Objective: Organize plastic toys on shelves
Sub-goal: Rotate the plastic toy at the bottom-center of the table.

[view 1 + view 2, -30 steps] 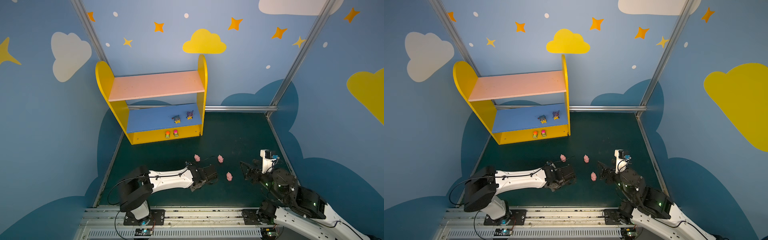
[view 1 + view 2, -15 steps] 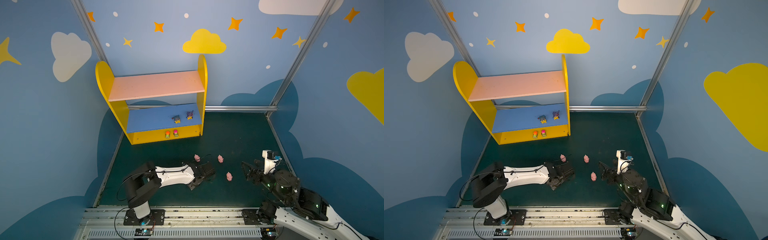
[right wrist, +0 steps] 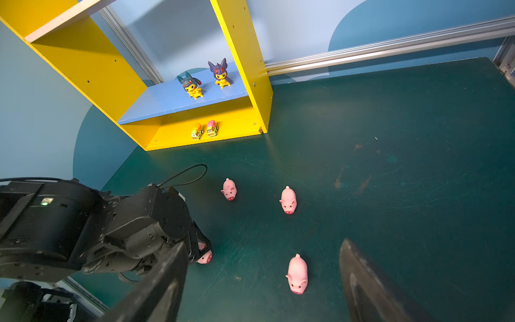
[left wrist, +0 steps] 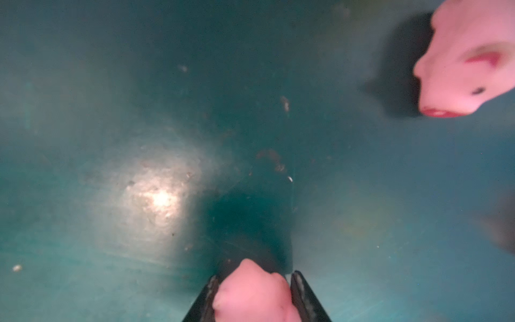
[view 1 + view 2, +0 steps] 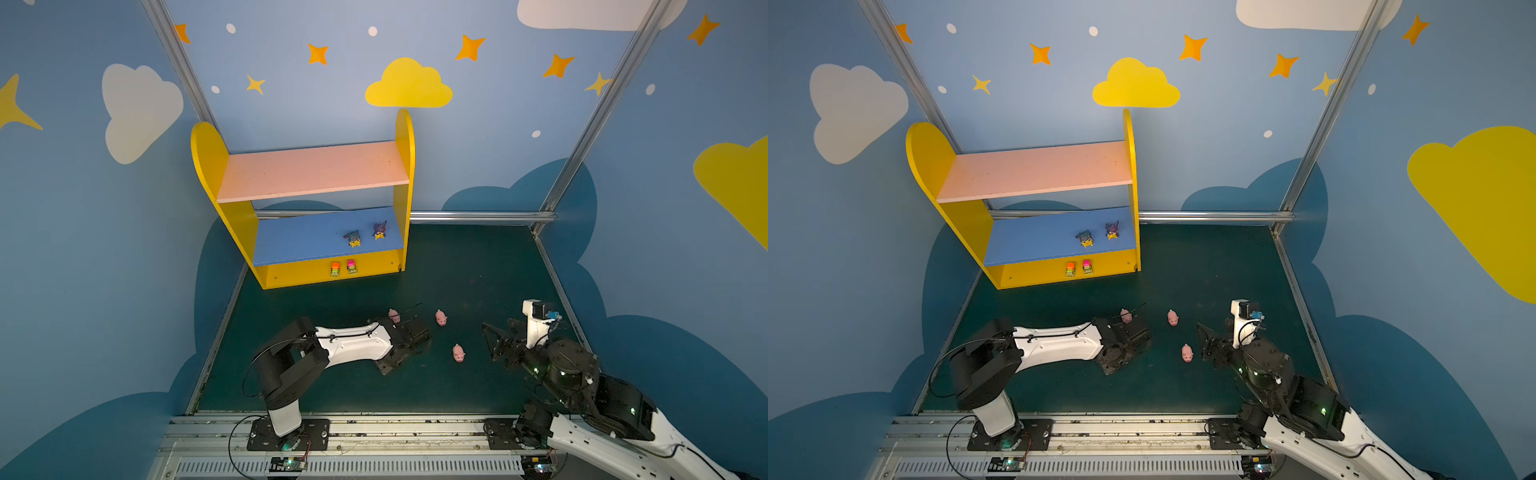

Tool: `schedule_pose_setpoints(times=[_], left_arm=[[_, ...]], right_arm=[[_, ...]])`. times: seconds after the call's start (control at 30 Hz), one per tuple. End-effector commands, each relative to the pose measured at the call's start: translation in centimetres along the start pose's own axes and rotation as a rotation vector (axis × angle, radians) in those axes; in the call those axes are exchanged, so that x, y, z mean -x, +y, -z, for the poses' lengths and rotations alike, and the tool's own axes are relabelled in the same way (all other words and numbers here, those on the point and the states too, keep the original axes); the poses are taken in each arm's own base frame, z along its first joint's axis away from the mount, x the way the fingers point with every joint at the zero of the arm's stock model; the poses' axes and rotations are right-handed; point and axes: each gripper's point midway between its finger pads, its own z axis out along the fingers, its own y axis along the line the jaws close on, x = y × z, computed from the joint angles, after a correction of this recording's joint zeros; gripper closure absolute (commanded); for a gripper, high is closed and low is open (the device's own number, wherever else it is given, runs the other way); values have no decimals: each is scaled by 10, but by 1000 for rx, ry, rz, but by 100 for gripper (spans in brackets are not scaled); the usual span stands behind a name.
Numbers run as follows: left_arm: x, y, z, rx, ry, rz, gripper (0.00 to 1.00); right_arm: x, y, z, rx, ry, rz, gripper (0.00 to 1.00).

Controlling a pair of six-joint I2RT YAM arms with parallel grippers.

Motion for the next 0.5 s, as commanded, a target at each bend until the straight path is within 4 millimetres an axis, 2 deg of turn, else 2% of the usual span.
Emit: schedule_pose_setpoints(times=[0.0,0.3,0.47], left_arm=[[7,18,-4,83,8,-86,64],[24,2,0,114,31,-315,63],[26,2,-5,136,60,-432,61]], right_arm=[[11,3,3,6,-31,-1,16],[11,2,3,-6,-24,-1,16],[14,1,3,-16,-26,-3,16]])
